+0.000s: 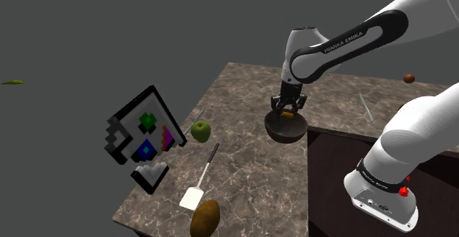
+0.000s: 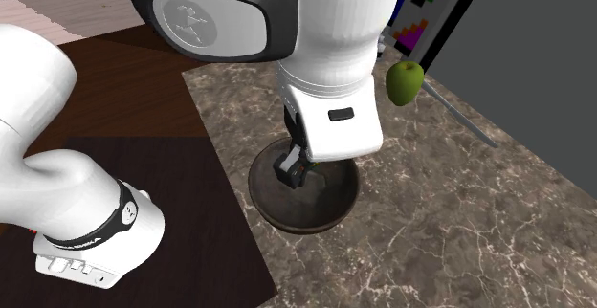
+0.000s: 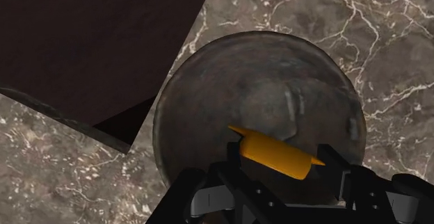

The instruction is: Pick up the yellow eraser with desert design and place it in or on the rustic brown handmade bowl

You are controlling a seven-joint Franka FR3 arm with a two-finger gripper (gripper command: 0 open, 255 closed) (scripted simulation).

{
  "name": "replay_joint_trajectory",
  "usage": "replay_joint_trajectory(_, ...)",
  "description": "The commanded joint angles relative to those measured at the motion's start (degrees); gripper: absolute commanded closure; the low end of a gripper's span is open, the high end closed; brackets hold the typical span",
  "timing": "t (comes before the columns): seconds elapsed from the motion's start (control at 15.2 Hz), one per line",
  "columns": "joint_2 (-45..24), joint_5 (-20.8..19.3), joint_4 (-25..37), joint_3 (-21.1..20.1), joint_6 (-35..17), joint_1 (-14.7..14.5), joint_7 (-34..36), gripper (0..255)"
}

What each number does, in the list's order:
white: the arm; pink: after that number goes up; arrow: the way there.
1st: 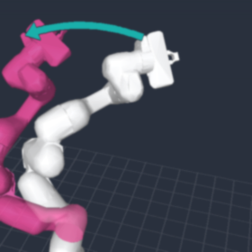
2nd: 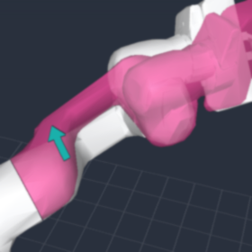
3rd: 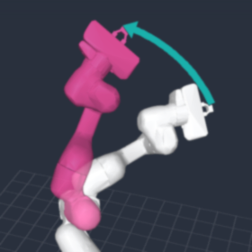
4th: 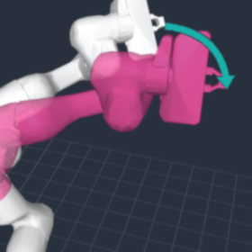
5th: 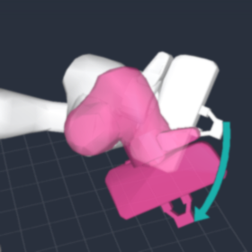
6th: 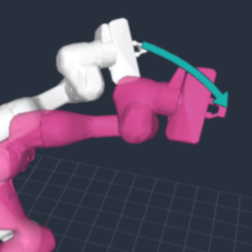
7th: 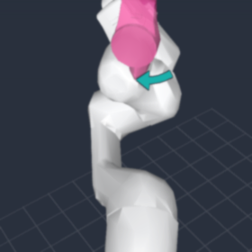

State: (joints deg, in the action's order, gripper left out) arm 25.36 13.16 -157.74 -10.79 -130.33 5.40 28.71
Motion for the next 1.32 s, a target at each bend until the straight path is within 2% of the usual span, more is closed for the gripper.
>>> replay_joint_trajectory(0.0,-1.06,0.22,-0.83,-0.12,-1.93,-0.06,-0.22,255)
replay_joint_trajectory(0.07,-2.35,0.41,-1.43,-0.25,-3.81,-0.11,-0.40,255)
replay_joint_trajectory(0.59,-2.35,0.41,-1.43,-0.25,-3.81,-0.11,-0.40,255)
replay_joint_trajectory(0.66,-2.35,0.41,-1.43,-0.25,-3.81,-0.11,-0.40,0)
replay_joint_trajectory(0.99,-2.35,0.41,-1.43,-0.26,-3.80,-0.11,-0.40,0)
replay_joint_trajectory(1.25,3.14,-0.88,2.44,0.85,5.59,0.53,-0.04,0)
